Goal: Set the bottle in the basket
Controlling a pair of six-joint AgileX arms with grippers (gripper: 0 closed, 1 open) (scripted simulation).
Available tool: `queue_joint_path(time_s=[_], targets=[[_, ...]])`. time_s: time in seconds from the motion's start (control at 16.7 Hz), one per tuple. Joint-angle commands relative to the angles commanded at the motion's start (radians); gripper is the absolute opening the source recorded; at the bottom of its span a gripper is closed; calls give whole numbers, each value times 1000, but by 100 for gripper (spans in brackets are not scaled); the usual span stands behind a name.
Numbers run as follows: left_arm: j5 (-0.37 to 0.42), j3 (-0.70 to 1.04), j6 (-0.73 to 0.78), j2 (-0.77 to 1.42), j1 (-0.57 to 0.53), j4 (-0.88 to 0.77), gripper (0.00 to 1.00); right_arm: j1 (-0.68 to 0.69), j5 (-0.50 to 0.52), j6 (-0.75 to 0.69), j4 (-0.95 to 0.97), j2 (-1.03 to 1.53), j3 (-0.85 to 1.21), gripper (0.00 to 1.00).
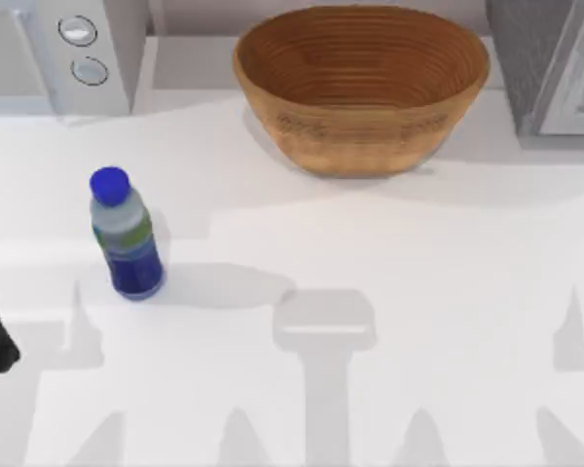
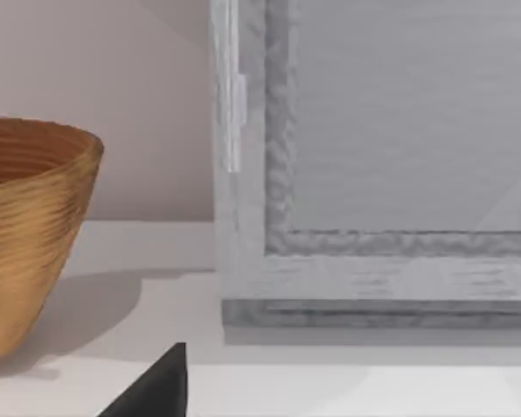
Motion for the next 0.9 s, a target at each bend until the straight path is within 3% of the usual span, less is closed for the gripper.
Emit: queue_joint_path(time_s=[0.18, 0.36, 0.6, 0.9], targets=[[7, 2, 1, 10, 0, 10, 100, 0, 0, 0, 0, 0, 0, 100], [70, 19, 8, 104, 7, 100, 100, 0, 0, 0, 0, 0, 0, 100], [214, 55, 30, 375, 35, 325, 100, 0, 0, 0, 0, 0, 0, 100], [451, 109, 72, 873, 90, 705, 100, 0, 0, 0, 0, 0, 0, 100]])
